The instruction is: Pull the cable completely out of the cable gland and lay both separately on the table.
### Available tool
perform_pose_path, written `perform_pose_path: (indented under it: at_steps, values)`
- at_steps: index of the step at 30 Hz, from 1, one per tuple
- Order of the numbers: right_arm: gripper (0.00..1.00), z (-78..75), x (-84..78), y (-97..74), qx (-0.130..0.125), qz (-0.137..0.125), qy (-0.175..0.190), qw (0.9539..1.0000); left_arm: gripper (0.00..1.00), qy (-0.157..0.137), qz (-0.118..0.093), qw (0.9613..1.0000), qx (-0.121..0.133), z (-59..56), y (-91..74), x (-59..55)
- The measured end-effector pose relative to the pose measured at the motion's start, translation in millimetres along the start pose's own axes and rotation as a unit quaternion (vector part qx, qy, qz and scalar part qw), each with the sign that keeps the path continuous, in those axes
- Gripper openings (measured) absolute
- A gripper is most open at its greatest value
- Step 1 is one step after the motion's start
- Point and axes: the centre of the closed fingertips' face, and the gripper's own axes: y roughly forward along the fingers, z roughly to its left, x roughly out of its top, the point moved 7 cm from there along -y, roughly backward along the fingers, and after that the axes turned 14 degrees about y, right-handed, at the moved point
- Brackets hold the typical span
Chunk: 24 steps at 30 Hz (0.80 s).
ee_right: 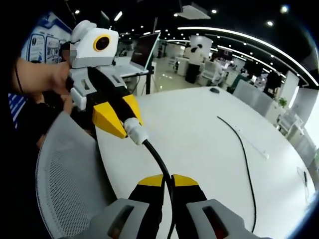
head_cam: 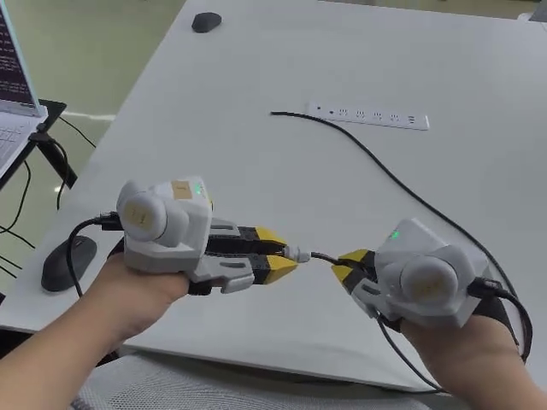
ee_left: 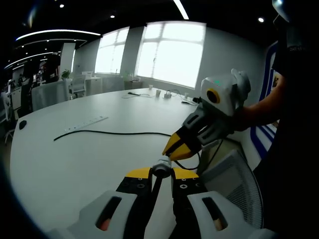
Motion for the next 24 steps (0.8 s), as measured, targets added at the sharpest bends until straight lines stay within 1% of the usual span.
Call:
perform_pose_path:
  at_steps: [1,4,5,6,10,12,14,16,17,19,20,21,22,23,24]
  values:
    - [0.0,-2.9,-2.6,0.1,-0.004,0.0,0.018,0.9998,0.15,0.0,0.0,1.0,0.0,-0.3,0.1,0.2]
    - [0.0,-9.0,-9.2,1.5,-0.007,0.007,0.04,0.9992,0.15,0.0,0.0,1.0,0.001,-0.7,-0.2,0.4]
    - [0.0,-12.7,-12.9,1.9,-0.012,0.009,0.058,0.9982,0.15,-0.001,0.0,1.0,0.003,-0.7,-0.3,0.2]
    - [0.0,-15.9,-16.1,2.2,-0.013,0.012,0.068,0.9976,0.15,-0.002,0.0,1.0,0.003,-0.7,-0.6,0.2]
    - [0.0,-23.8,-25.6,2.6,-0.014,0.015,0.098,0.995,0.15,-0.002,-0.001,1.0,0.005,-1.7,-1.0,0.6]
    - [0.0,-26.7,-30.5,3.3,-0.015,0.014,0.117,0.9929,0.15,-0.002,-0.001,1.0,0.007,-1.9,-0.9,0.5]
    - [0.0,-29.5,-36.3,4.3,-0.018,0.016,0.144,0.9892,0.15,-0.003,-0.001,1.0,0.009,-2.2,-0.7,0.5]
    - [0.0,-32.1,-40.2,5.3,-0.019,0.014,0.163,0.9863,0.15,-0.003,-0.002,0.9999,0.01,-2.5,-0.5,0.7]
    - [0.0,-33.7,-44.1,6.4,-0.019,0.018,0.174,0.9843,0.15,-0.003,-0.001,0.9999,0.01,-2.7,-0.4,0.5]
    - [0.0,-36.9,-49.4,8.0,-0.022,0.019,0.185,0.9824,0.15,-0.004,0.0,0.9999,0.011,-3.1,-0.3,0.1]
    - [0.0,-37.7,-51.4,8.6,-0.023,0.021,0.184,0.9823,0.15,-0.004,0.0,0.9999,0.011,-3.2,-0.2,0.2]
    - [0.0,-38.7,-54.5,8.9,-0.025,0.026,0.196,0.98,0.15,-0.004,0.0,0.9999,0.011,-3.4,-0.3,0.0]
    - [0.0,-38.6,-56.0,9.0,-0.025,0.024,0.21,0.9771,0.15,-0.004,0.0,0.9999,0.012,-3.4,-0.2,0.0]
    - [0.0,-39.6,-57.4,9.0,-0.025,0.024,0.217,0.9755,0.15,-0.004,0.0,0.9999,0.012,-3.6,-0.1,0.0]
    - [0.0,-39.9,-57.8,9.2,-0.026,0.024,0.217,0.9755,0.15,-0.005,0.0,0.9999,0.012,-3.7,0.0,0.0]
